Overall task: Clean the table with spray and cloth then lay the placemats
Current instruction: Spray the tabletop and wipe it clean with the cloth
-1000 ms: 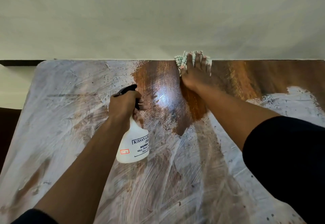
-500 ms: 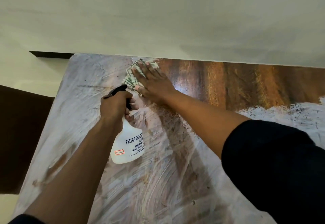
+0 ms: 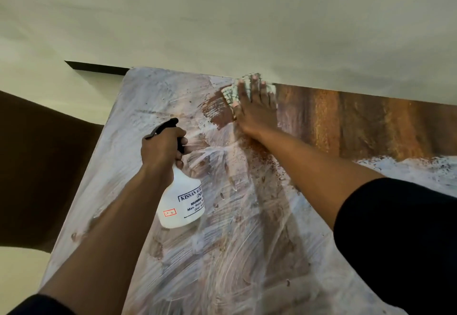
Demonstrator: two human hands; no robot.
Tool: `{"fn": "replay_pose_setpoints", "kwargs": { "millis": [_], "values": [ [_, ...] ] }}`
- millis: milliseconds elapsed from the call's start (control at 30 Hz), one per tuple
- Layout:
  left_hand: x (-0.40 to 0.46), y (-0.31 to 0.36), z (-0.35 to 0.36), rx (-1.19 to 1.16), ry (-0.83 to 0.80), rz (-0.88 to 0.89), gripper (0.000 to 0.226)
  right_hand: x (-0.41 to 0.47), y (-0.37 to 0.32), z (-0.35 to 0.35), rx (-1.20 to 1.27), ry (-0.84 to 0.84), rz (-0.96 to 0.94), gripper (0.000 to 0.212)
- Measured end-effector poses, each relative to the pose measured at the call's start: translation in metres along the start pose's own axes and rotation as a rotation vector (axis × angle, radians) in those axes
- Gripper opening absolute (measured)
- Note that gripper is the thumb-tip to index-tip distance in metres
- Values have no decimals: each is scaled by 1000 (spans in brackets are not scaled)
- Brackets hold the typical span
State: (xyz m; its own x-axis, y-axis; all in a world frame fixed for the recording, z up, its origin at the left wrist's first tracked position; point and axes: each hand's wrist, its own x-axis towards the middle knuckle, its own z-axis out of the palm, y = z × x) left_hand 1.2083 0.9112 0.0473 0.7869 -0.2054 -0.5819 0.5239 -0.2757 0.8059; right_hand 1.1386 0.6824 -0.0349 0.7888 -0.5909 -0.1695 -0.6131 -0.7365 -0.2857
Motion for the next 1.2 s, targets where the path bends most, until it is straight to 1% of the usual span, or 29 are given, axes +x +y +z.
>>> {"fn": "replay_pose_setpoints", "kwargs": {
  "millis": [100,167,233,333,400,467,567,633,700,767,800,833,933,1000,1067,1133,1200],
  "values": [
    [3,1,-13,-31,39,-18,46,-13,-53,20,1,-67,-159,69],
    [4,-1,-21,-35,59,-37,48,-25,-82,34,-33,-102,-309,71],
    [3,-2,-26,-28,58,-25,45,-32,-95,44,-92,-125,-435,71],
    [2,1,-28,-10,42,-20,36,-27,-87,41,-113,-140,-505,72],
    [4,3,-30,-8,39,-25,35,-19,-73,32,-99,-121,-452,73],
    [5,5,-31,-12,32,-24,35,-10,-51,20,-54,-54,-284,76],
    [8,6,-30,3,25,-26,35,0,-14,6,4,48,-8,73],
    [12,6,-31,26,24,-46,37,5,-2,4,40,80,117,71],
    [14,7,-32,38,7,-63,37,10,-8,8,47,110,182,70],
    [13,6,-32,37,-19,-68,25,14,-23,12,50,119,200,71],
    [12,6,-33,28,-20,-69,23,16,-33,15,42,111,172,71],
    [13,4,-34,18,-14,-62,27,18,-44,16,26,95,121,71],
    [15,3,-38,-25,28,-36,37,21,-86,23,-21,13,-99,70],
    [17,4,-40,-40,56,-30,34,19,-116,32,-56,-48,-285,69],
    [19,4,-41,-36,82,-34,24,14,-132,39,-87,-79,-443,69],
    [21,3,-42,-24,102,-46,22,16,-130,38,-102,-100,-523,69],
    [23,2,-43,-19,100,-37,33,21,-119,33,-118,-104,-524,69]
  ]
}}
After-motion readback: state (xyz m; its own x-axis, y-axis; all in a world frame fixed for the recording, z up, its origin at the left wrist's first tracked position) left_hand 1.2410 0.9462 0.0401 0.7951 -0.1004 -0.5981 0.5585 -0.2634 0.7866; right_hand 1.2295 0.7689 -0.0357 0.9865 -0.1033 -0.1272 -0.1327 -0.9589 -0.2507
